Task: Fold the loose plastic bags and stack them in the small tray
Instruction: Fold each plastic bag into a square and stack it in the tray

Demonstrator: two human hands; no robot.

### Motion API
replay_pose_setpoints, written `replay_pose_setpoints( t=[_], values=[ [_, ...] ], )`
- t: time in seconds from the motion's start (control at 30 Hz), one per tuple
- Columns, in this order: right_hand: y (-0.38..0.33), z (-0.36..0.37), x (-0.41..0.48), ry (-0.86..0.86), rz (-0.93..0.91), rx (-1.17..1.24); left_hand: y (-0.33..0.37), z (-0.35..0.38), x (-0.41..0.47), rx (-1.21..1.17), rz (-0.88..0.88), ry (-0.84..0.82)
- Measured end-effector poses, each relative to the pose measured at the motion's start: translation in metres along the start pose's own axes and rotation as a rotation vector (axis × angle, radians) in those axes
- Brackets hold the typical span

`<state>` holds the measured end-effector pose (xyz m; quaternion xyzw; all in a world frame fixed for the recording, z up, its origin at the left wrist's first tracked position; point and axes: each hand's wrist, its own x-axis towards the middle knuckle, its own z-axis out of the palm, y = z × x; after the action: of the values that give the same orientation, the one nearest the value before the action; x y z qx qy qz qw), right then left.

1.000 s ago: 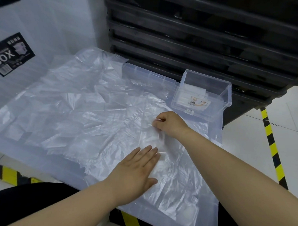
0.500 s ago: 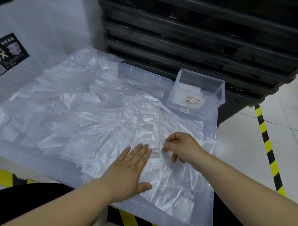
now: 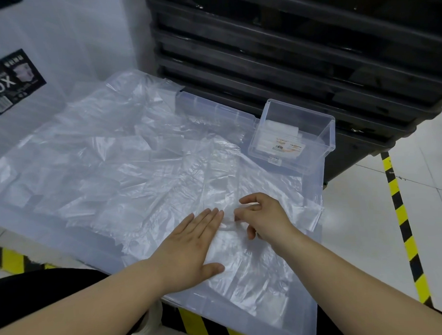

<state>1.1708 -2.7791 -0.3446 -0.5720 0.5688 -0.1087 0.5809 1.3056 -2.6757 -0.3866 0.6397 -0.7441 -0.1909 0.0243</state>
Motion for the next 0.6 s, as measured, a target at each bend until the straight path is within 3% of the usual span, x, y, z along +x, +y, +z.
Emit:
replay_pose_setpoints(
  t=[0.07, 0.2, 0.47, 0.53, 0.6],
  values=[
    [-0.002, -0.001, -0.002, -0.032, 0.013, -0.004, 0.001, -0.004, 0.000, -0.052, -0.023, -0.129],
    [-0.002, 0.004, -0.004, -0.132, 0.048, -0.048, 0.002, -0.004, 0.000, -0.051, -0.012, -0.135],
    [0.004, 0.001, 0.001, -0.119, 0.034, -0.106, 0.003, -0.011, 0.001, -0.033, -0.009, -0.162],
    [0.009, -0.002, 0.003, -0.082, -0.060, -0.257, 0.000, -0.006, 0.002, -0.029, 0.005, -0.124],
    [0.017, 0.000, 0.003, 0.088, -0.358, -0.580, -0.003, -0.002, 0.003, 0.016, 0.011, -0.125]
  ],
)
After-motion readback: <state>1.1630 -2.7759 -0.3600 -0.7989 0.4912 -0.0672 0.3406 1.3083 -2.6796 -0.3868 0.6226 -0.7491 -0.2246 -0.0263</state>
